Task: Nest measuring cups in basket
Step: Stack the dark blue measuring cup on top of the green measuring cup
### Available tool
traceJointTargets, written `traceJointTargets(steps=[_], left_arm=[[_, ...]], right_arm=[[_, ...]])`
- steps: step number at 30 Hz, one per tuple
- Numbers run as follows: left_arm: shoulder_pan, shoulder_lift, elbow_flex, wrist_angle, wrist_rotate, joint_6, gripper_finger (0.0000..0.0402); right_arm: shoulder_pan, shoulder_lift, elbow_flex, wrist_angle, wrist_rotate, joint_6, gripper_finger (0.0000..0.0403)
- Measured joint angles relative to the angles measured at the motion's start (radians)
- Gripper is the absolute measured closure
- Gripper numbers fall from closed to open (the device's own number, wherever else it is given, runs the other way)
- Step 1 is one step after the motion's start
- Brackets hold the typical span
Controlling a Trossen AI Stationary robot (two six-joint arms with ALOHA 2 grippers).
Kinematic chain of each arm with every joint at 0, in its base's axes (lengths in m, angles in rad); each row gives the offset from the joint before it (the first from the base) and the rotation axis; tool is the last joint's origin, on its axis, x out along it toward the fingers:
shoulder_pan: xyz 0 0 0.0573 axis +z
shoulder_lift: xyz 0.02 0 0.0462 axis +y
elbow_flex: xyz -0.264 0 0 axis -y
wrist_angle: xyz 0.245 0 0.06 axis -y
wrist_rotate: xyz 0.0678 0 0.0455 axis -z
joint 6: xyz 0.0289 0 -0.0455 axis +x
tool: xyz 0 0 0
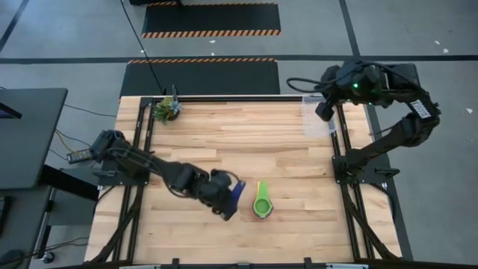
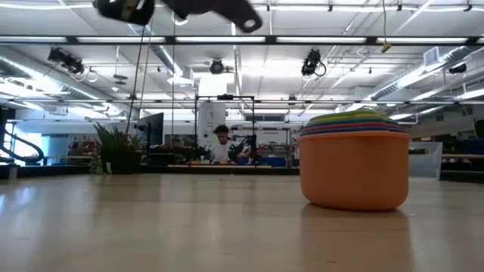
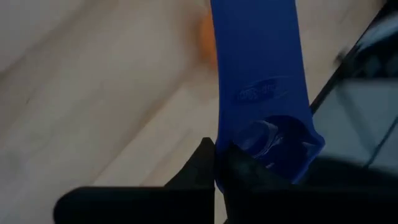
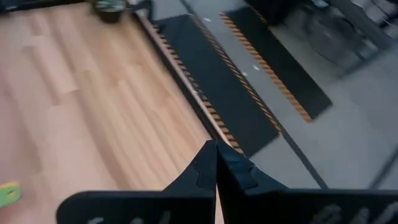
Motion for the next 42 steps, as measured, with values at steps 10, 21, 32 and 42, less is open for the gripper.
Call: traceJointTargets(steps=[10, 21, 32, 42], left_arm=[[0.082, 0.007, 0.05, 0.065, -0.03, -0.062, 0.0392], [0.099, 0.115, 0.05, 0.174, 0.074, -0.046, 0.0392], [0.114, 0.178, 0.048, 0.283, 0.08, -0.081, 0.0393], [0.107, 0.248, 0.053, 0.415, 0.057, -0.153, 0.0393]], right_arm=[[-0.049, -0.156, -0.28, 0.001, 0.088, 0.138, 0.0399], [-0.046, -0.26, -0.505, 0.053, -0.36, -0.098, 0.0399], [-0.044, -0.324, -0.691, 0.247, -0.722, -0.268, 0.0399], [-0.04, -0.343, -0.822, 0.26, -0.714, -0.273, 0.0399]])
